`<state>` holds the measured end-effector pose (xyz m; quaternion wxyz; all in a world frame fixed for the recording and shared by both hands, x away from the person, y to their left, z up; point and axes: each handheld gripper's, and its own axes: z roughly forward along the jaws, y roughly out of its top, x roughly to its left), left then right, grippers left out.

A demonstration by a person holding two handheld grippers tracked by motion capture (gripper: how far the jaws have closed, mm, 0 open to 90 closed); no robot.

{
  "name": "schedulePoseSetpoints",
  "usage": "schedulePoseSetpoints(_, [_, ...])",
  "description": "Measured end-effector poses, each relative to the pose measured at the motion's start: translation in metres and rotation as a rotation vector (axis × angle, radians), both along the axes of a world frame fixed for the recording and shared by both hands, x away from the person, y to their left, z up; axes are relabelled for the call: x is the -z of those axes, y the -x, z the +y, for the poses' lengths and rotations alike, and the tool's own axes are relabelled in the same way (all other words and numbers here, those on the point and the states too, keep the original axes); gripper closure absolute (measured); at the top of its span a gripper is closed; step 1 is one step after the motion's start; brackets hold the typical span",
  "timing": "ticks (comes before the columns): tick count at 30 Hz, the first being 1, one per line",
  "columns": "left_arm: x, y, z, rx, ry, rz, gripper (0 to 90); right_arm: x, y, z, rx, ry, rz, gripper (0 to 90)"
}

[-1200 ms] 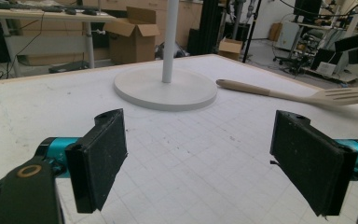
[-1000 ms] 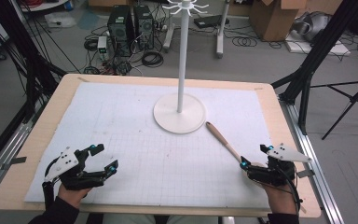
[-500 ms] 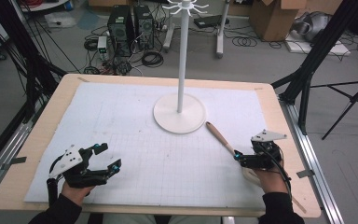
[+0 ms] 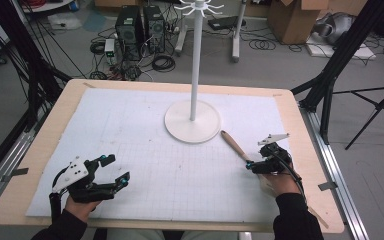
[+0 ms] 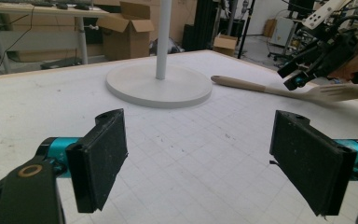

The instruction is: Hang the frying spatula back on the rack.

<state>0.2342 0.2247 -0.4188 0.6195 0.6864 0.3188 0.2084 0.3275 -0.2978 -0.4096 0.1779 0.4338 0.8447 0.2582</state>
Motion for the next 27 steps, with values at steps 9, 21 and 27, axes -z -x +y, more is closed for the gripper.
schedulePoseSetpoints(9, [0.000, 0.000, 0.001, -0.001, -0.002, 0.000, 19.1, 0.007, -0.006, 0.005, -0.032, 0.020, 0.045, 36.8])
schedulePoseSetpoints(21, [0.001, 0.000, 0.001, -0.003, -0.001, 0.008, 19.1, 0.012, -0.012, 0.008, -0.054, 0.021, 0.085, 47.0])
schedulePoseSetpoints(27, [0.001, 0.000, 0.001, -0.004, -0.001, 0.010, 19.2, 0.013, -0.017, 0.006, -0.067, -0.013, 0.103, 53.4])
